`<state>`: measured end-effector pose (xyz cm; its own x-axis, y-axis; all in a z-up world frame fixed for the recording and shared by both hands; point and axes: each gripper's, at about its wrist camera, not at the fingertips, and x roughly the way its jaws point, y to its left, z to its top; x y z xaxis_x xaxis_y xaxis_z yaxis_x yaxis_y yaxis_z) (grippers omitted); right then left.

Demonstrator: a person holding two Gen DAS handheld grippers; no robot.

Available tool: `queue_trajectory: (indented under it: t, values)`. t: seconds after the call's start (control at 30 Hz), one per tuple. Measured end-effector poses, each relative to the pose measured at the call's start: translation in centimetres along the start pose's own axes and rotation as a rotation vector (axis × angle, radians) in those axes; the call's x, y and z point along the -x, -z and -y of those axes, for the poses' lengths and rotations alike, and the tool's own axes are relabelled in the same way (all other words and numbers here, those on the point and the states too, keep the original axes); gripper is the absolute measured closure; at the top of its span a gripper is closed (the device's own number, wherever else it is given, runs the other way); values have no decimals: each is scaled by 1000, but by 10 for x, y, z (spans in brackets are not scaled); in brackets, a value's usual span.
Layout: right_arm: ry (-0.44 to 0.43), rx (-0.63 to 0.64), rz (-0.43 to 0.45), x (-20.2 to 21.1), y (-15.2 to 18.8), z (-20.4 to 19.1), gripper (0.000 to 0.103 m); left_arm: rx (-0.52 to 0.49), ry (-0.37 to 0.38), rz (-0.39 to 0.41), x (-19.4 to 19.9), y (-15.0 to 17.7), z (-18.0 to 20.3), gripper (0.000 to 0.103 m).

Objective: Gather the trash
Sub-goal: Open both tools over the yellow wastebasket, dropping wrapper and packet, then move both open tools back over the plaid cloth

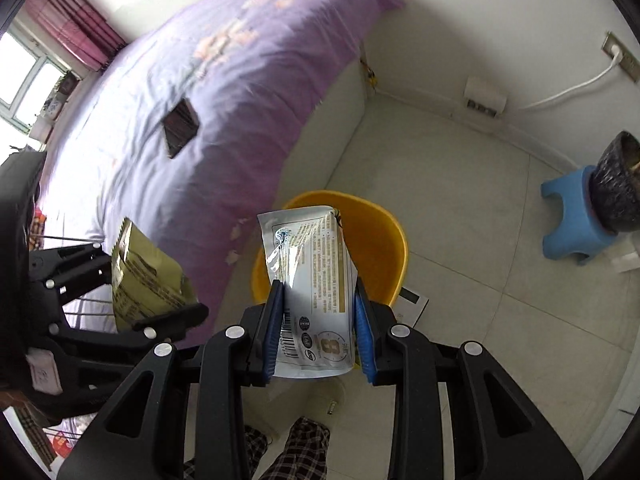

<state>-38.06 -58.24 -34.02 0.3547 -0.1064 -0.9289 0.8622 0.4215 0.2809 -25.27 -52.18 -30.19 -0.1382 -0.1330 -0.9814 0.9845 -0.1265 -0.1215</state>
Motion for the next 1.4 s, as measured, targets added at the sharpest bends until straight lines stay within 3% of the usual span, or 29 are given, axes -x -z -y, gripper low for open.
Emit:
queue_trajectory:
  t: [0.27, 0.37, 0.43, 0.5, 0.67, 1.07, 1.4]
  values:
    - [-20, -33, -65, -52, -6, 21, 68, -3, 4, -48, -42, -8, 6, 53]
    - [-24, -49, -76, -63, -7, 27, 65, -3, -8, -50, -49, -11, 9, 46]
    - [-17, -58, -68, -64, -7, 31, 52, 1, -3, -47, -53, -13, 9, 38]
    - [-16, -72, -63, -64, -8, 34, 46, 6, -9, -41, -54, -15, 12, 31]
    - [-6, -83, -56, -58, -8, 41, 46, 6, -5, -41, -53, -17, 13, 32]
    - [24, -87, -6, 4, 1, 23, 46, 44, -17, -6, -5, -9, 9, 32]
    - [143, -4, 95, 96, 12, -18, 46, 66, -61, 87, 82, 8, 10, 32]
